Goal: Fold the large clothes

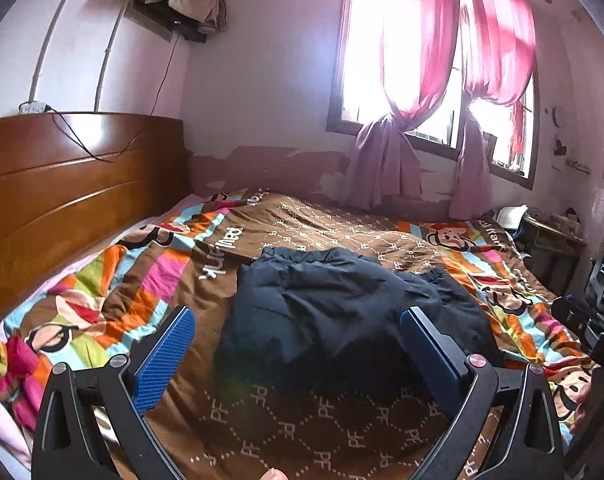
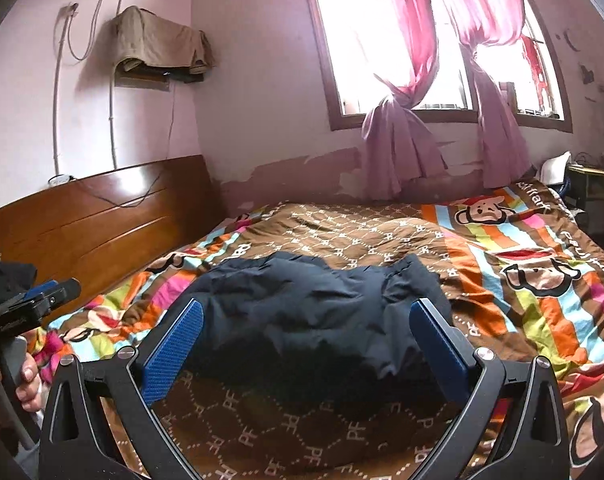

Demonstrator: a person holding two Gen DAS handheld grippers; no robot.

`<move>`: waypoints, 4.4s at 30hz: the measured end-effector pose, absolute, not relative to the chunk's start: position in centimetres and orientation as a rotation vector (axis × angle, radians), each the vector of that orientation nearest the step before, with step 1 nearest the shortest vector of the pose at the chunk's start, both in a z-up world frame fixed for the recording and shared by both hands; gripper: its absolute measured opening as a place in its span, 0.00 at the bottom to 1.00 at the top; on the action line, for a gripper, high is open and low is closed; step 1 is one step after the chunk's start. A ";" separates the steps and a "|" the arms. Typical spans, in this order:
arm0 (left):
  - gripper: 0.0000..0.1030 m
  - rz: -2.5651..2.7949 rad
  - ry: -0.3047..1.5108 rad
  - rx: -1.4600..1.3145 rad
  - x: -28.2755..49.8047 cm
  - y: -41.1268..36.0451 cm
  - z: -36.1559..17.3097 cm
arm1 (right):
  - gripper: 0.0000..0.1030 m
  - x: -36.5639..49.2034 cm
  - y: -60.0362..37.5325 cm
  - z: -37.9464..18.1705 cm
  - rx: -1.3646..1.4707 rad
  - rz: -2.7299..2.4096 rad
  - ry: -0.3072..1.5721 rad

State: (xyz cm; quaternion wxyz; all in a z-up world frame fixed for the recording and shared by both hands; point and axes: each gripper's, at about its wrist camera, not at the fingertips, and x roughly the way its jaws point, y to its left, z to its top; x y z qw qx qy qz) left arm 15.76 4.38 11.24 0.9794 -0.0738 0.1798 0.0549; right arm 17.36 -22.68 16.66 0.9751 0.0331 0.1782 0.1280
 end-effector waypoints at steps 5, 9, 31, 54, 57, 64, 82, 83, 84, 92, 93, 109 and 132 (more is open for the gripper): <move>1.00 0.143 0.357 -0.127 14.4 4.1 10.5 | 0.99 15.5 -22.3 16.2 0.057 0.289 0.344; 1.00 0.156 0.348 -0.124 13.5 3.8 9.9 | 0.99 14.3 -22.1 15.6 0.047 0.299 0.334; 1.00 0.150 0.339 -0.049 10.1 1.3 4.7 | 0.99 9.7 -22.0 11.3 -0.039 0.186 0.327; 1.00 0.145 0.365 -0.029 9.8 0.3 0.6 | 0.99 9.8 -22.2 8.2 -0.040 0.147 0.394; 1.00 0.149 0.367 -0.022 9.8 0.3 0.3 | 0.99 9.8 -22.1 7.8 -0.042 0.147 0.403; 1.00 0.147 0.384 -0.028 9.8 0.5 -0.1 | 0.99 9.8 -21.8 7.0 -0.045 0.150 0.426; 1.00 0.145 0.377 -0.012 9.7 0.2 -0.3 | 0.99 9.8 -22.1 6.8 -0.041 0.146 0.438; 1.00 0.144 0.376 -0.012 9.7 0.2 -0.3 | 0.99 9.8 -22.0 6.8 -0.041 0.146 0.439; 1.00 0.144 0.377 -0.011 9.7 0.2 -0.3 | 0.99 9.8 -22.0 6.8 -0.042 0.146 0.438; 1.00 0.145 0.376 -0.009 9.6 0.2 -0.3 | 0.99 9.8 -22.1 6.8 -0.041 0.146 0.438; 1.00 0.145 0.375 -0.009 9.6 0.2 -0.3 | 0.99 9.8 -22.2 6.8 -0.041 0.146 0.437; 1.00 0.144 0.377 -0.008 9.6 0.1 -0.3 | 0.99 9.7 -22.2 6.8 -0.040 0.146 0.436; 1.00 0.146 0.380 -0.005 9.7 0.2 -0.3 | 0.99 9.6 -22.3 6.9 -0.039 0.143 0.429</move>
